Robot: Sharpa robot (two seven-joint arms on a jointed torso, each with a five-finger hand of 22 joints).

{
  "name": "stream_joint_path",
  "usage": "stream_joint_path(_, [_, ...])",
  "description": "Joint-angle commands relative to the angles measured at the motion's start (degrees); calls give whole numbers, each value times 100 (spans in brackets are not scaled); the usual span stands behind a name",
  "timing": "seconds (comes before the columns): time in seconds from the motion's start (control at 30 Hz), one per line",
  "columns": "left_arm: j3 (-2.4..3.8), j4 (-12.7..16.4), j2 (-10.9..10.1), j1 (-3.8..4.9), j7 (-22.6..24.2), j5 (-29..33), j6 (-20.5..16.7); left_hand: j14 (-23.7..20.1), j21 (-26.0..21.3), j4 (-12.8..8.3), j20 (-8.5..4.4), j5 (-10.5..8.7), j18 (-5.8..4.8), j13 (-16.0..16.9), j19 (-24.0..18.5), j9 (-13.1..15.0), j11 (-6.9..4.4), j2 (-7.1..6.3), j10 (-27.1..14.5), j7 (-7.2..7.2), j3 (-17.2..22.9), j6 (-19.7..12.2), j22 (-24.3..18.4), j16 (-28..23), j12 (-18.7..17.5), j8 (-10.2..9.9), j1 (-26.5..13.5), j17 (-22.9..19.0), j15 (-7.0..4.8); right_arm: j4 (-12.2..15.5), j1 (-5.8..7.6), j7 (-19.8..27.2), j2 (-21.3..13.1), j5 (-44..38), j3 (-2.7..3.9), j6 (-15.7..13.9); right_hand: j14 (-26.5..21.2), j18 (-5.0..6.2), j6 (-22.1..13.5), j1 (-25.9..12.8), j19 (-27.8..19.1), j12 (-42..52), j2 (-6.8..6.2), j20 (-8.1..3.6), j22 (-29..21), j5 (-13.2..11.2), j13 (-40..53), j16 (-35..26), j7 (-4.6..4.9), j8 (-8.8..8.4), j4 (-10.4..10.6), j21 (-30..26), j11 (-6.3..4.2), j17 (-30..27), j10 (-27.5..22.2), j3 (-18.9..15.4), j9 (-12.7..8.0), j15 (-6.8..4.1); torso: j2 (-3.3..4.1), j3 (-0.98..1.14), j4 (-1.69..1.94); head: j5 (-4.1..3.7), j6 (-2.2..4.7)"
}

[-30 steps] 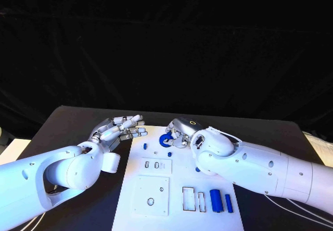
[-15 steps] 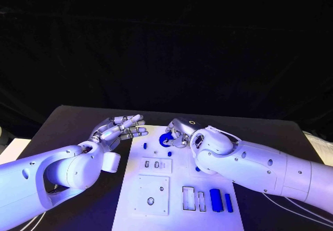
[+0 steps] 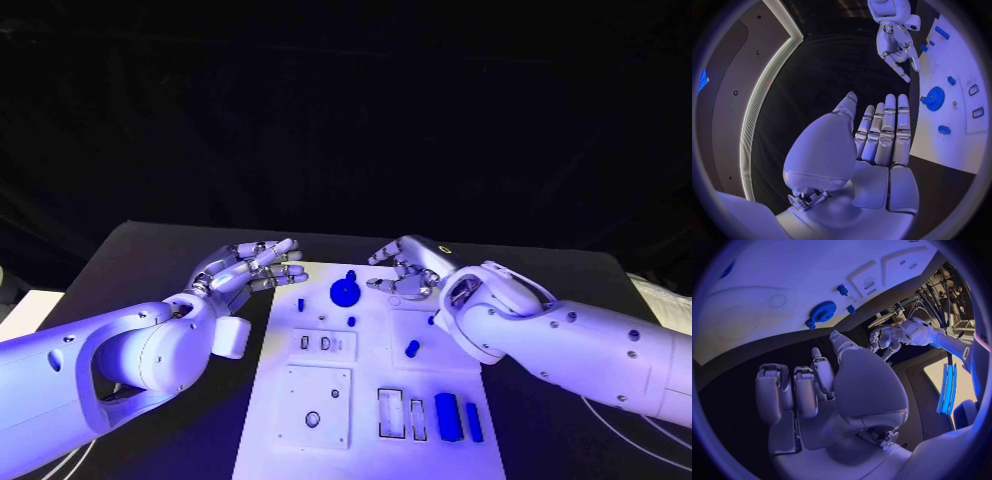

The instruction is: Assemble the parts on the task board

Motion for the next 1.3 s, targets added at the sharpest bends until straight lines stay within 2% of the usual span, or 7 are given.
stream_joint_path(0.03, [2,-21,22,7,32,6,119,-6,-29,-33,29,-30,67,6,-1,-2,18,3,-9,17,-14,-14,-6,-30,-28,-21,47,7,23,112,43,1313,-299,1403,6,-204,529,-39,33,81,50,-22,-8,30,259,33,270,-20,-7,12,-73,-20,-21,1164,-42,7,10,36,-48,38,-97,6,20])
stream_joint_path(0.2, [-2,-62,61,2,38,6,134,-6,-29,-33,29,-30,67,6,-1,-2,18,3,-9,17,-14,-14,-6,-30,-28,-21,47,7,23,90,47,1633,-700,1906,6,-6,533,-41,95,163,52,-34,-64,26,267,46,262,-12,-19,27,-170,-18,-32,1180,-49,-7,20,28,-93,81,-187,13,43])
stream_joint_path(0.43, [-19,-125,119,-19,40,6,163,-4,-31,-42,29,-28,68,6,0,-2,16,14,-7,13,-10,-12,-8,-34,-27,-20,55,10,22,-50,-105,1878,-1262,2241,3,189,531,-38,116,239,45,-62,-117,20,257,102,242,-18,-24,19,-264,-25,-38,1172,-64,-28,19,22,-120,180,-309,-11,88])
stream_joint_path(0.63, [-26,-154,179,-37,38,6,189,-4,-31,-42,29,-28,68,6,0,-2,16,14,-7,13,-10,-12,-8,-34,-27,-20,55,10,22,-328,-260,1941,-1343,2284,1,281,531,-38,105,264,44,-70,-147,18,255,115,236,-17,-24,8,-300,-26,-39,1175,-67,-45,15,21,-118,245,-375,-24,78])
stream_joint_path(0.73, [-28,-175,215,-48,35,6,201,-4,-31,-42,29,-28,68,6,0,-2,16,14,-7,13,-10,-12,-8,-34,-27,-20,55,10,22,-478,-329,1953,-1299,2282,1,317,531,-38,95,274,43,-79,-154,18,253,118,230,-17,-23,3,-313,-27,-38,1175,-71,-50,12,21,-107,287,-387,-23,67])
stream_joint_path(0.97, [-33,-214,278,-74,30,6,218,-4,-31,-42,29,-28,68,6,0,-2,16,14,-7,13,-10,-12,-8,-34,-27,-20,55,10,22,-773,-442,1925,-1148,2191,1,370,534,-38,75,282,43,-83,-164,17,255,115,227,-10,-19,-7,-328,-27,-35,1188,-73,-60,7,22,-85,342,-376,4,83])
stream_joint_path(1.3, [-34,-244,315,-98,26,6,229,-4,-31,-42,29,-28,68,6,0,-2,16,14,-7,13,-10,-12,-8,-34,-27,-20,55,10,22,-1122,-491,1845,-868,1819,2,411,541,-41,65,297,50,-51,-143,18,270,90,247,7,-17,-5,-344,-19,-34,1218,-56,-60,5,24,-60,365,-355,23,59])
